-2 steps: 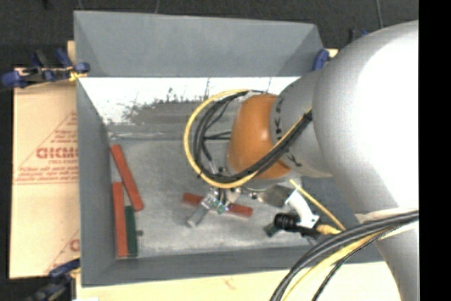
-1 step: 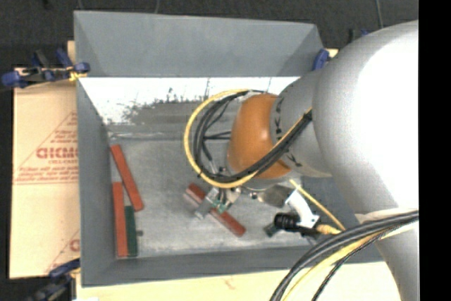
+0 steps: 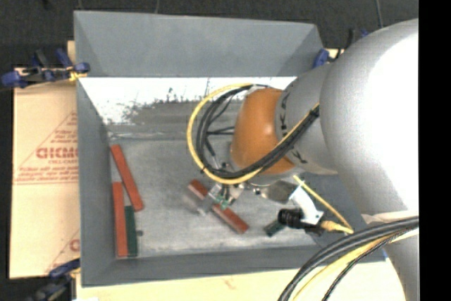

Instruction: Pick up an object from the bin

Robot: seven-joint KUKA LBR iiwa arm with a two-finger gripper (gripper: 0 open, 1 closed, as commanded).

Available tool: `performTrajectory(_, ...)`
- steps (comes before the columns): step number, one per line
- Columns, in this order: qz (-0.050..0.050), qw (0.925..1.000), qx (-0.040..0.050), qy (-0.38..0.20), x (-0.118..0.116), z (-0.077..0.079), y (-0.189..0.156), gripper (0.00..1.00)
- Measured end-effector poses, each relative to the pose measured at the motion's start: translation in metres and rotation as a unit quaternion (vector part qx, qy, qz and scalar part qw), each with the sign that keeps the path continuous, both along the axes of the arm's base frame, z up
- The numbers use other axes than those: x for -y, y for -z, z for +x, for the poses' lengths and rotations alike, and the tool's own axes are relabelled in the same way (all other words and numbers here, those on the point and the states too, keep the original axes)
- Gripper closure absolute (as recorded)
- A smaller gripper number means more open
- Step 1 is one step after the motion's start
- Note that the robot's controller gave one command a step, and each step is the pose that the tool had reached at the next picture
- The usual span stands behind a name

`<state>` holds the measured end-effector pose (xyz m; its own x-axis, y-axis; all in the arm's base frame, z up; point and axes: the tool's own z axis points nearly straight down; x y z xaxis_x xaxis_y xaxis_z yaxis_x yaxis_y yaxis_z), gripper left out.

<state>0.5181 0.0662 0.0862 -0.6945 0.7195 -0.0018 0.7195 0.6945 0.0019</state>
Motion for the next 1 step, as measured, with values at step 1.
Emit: performTrajectory(1,0.000,1.0000,0.0023,-0.002,0.0011,0.0020,-0.0685,1.00)
